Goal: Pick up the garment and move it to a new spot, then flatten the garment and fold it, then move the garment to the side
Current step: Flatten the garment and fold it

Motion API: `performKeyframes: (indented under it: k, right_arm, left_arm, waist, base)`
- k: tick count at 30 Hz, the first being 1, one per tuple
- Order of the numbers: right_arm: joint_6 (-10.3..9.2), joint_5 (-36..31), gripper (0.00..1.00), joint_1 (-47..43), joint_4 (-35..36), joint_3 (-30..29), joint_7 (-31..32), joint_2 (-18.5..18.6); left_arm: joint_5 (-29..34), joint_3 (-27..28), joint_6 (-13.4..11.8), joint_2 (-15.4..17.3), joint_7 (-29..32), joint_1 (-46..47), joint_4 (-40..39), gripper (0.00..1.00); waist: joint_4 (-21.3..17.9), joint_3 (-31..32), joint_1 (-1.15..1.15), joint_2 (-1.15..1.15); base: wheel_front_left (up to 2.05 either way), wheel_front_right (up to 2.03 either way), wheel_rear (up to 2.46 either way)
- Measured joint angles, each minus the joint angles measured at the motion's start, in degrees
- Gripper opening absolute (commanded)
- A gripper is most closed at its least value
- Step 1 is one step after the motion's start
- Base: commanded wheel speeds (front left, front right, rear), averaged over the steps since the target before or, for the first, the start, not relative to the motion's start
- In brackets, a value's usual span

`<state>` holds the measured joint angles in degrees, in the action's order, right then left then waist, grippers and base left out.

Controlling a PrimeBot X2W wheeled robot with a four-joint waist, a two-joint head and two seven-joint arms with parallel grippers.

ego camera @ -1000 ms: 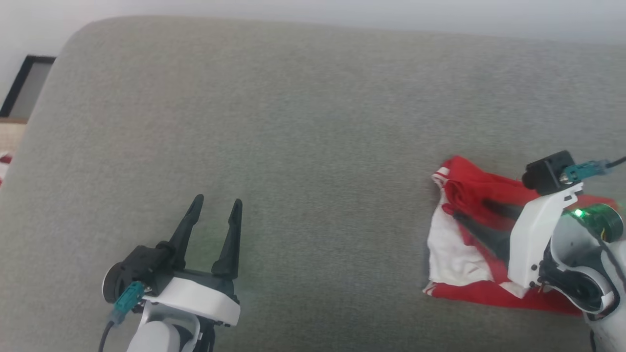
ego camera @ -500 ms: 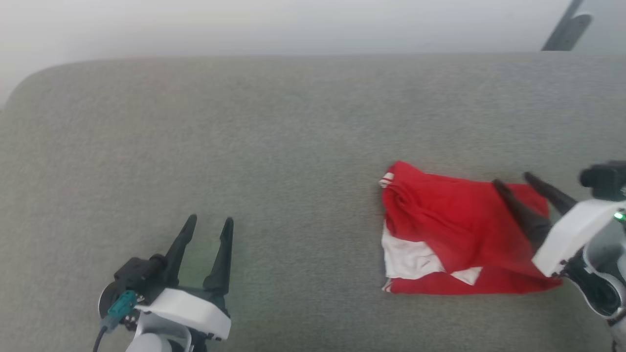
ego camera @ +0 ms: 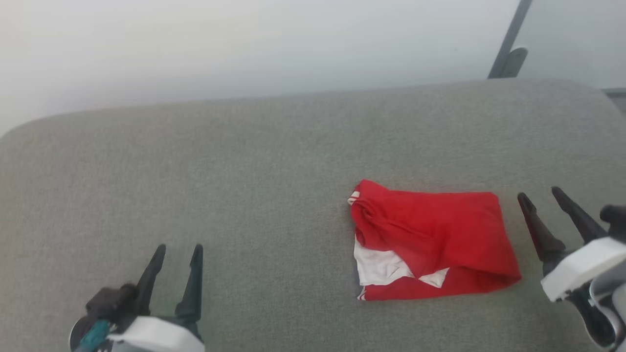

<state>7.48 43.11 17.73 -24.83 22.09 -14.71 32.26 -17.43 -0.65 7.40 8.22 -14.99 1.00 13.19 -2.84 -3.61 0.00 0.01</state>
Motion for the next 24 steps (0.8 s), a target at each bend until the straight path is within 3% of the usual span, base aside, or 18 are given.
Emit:
performKeyframes:
  k: [12, 24]
  right_arm:
    - [0.0, -6.46, 1.0, -14.3, 10.51, -13.4, -0.27, -4.1]
    - [0.0, -9.6, 1.0, -22.43, 17.46, -20.45, 0.76, -7.81]
  left_arm:
    - [3.88, 3.26, 0.01, -1.01, 0.0, -7.87, -6.01, 1.0]
    - [5.19, 6.19, 0.01, -2.24, 0.0, -12.6, -10.36, 1.0]
  waist:
    - [0.8, 2.68, 0.0, 0.0]
    - [1.92, 3.45, 0.0, 0.0]
  base:
    - [0.0, 0.0, 0.0]
    - [0.0, 0.0, 0.0]
